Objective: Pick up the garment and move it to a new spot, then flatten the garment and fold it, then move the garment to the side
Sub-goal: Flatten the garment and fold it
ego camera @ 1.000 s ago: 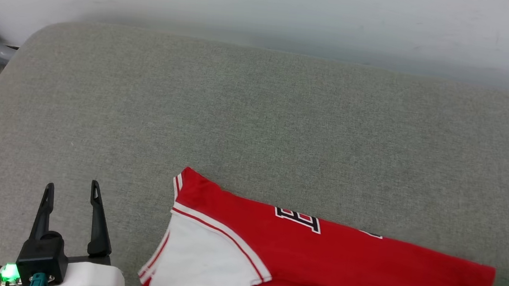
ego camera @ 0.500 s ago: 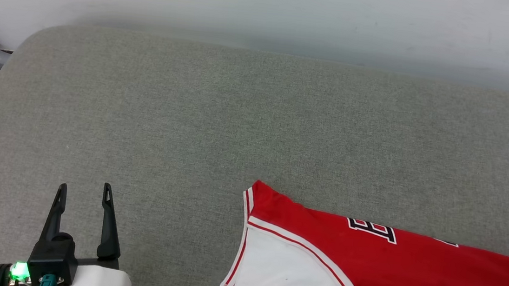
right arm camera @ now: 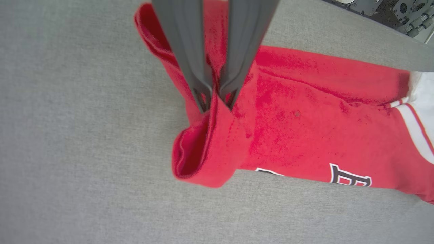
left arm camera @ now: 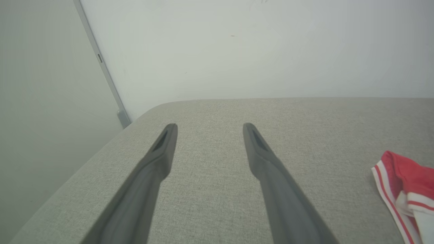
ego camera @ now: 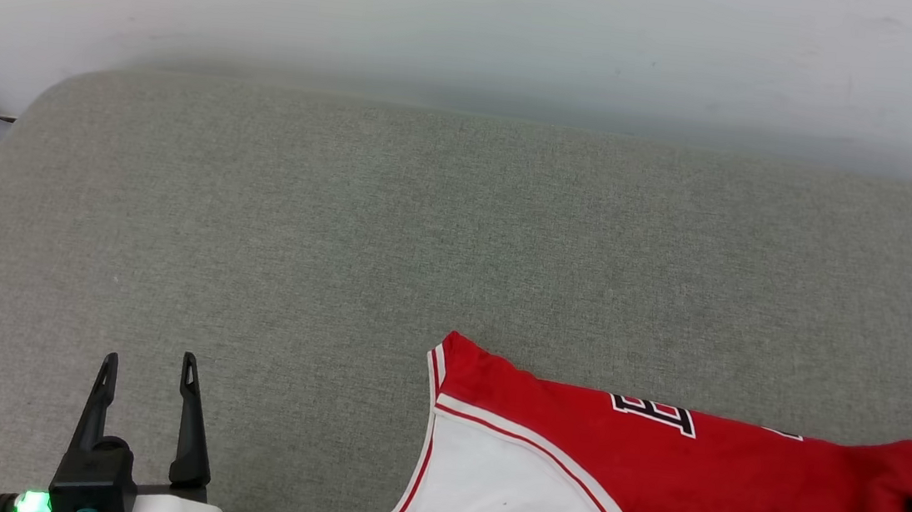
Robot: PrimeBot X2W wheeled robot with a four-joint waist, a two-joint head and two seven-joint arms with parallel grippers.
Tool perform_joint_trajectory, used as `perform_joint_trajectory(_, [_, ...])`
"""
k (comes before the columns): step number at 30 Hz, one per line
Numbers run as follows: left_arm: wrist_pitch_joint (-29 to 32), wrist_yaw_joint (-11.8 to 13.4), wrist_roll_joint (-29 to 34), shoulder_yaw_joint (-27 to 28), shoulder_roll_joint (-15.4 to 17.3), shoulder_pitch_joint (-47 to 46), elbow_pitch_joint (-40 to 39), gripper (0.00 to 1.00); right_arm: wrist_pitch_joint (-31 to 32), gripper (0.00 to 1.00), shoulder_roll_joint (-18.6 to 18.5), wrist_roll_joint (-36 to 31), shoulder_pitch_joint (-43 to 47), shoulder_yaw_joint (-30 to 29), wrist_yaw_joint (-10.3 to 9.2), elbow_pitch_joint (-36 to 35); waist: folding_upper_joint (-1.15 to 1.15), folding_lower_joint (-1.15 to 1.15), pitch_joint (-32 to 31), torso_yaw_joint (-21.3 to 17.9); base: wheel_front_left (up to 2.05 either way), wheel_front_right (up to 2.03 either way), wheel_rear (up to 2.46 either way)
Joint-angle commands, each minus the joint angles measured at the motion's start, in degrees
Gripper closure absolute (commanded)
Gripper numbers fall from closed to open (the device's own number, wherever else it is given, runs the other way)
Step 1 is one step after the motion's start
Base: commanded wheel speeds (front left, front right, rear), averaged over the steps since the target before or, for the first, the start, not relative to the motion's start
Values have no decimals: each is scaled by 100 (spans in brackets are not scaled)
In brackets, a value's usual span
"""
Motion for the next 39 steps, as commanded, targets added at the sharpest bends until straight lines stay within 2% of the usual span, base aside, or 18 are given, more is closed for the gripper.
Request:
perform_joint_trajectory(1, [-26,-36,46,16,-16,21,-9,0,43,100,87,38,90,6,-8,-212,0,0,7,-4,0,0,0])
perform_joint_trajectory(9, [-26,-76,102,-10,-41,-87,2,0,372,100,515,-231,68,544,-7,-1414,0,0,97,34,0,0,0])
perform_joint_trajectory(16, [-26,-107,137,-54,-65,-207,30,0,482,100,626,-471,-484,1645,-7,-1760,0,0,182,124,0,0,0])
perform_joint_trajectory(27, [-26,-125,142,-93,-110,-331,57,0,324,100,681,-584,-1881,3413,-7,-1502,0,0,302,244,0,0,0])
perform_joint_trajectory(39, [-26,-129,140,-188,-175,-481,66,0,-22,100,1210,-628,-3581,4998,-7,-605,0,0,503,408,0,0,0])
